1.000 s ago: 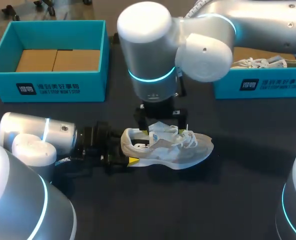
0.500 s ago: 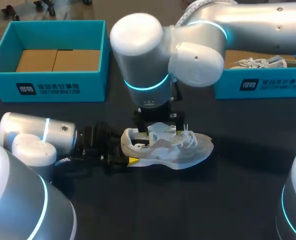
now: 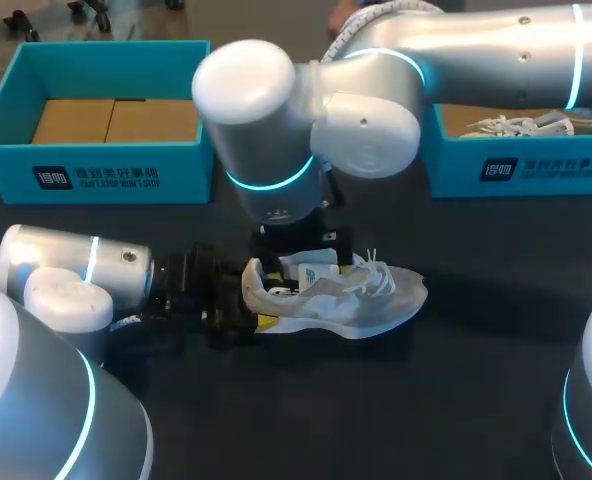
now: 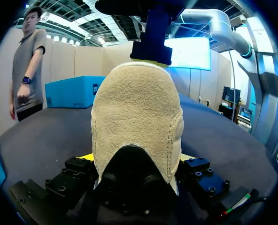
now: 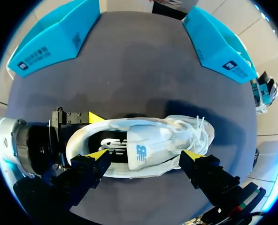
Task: Take the shoe out of the shoebox, open the shoe tongue, remove and reinsert the insole, then place the shoe into the shoebox
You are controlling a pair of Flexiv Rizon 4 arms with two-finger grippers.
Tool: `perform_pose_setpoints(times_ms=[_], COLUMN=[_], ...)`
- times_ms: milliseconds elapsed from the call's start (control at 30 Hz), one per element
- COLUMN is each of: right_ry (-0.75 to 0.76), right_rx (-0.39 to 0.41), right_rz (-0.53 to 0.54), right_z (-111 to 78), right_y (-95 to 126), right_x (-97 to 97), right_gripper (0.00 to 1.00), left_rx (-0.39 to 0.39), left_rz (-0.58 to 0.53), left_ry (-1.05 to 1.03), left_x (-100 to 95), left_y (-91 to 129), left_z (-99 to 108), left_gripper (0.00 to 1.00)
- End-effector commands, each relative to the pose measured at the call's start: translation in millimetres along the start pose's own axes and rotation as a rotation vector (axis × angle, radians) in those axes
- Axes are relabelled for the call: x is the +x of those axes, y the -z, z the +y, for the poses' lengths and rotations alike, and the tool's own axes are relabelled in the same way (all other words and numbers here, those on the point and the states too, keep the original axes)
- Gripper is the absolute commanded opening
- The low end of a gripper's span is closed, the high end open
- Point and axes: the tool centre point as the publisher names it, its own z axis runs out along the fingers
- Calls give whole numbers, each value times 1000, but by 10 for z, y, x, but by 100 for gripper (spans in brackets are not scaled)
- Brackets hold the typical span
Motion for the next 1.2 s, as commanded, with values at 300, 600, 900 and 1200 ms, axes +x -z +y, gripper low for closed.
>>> perform_pose_setpoints(times_ms=[300,600,900,1200], right_ry=[-75,-176,-213,-238], right_rx=[-13,-43,-64,-46], right_rz=[-57,-129,-228,-313], right_z=[-14,-70,-102,-57], right_y=[-83,-288,-394,-284], right_x=[77,83,-58,-280], right_gripper=[100,100,100,100], left_rx=[-2,-2,-2,-2], left_rz=[0,0,0,0], left_ry=[1,1,1,1], left_x=[3,3,3,3], left_y=[-3,-3,-3,-3], left_z=[-7,-7,-7,-7], left_gripper=[0,0,0,0])
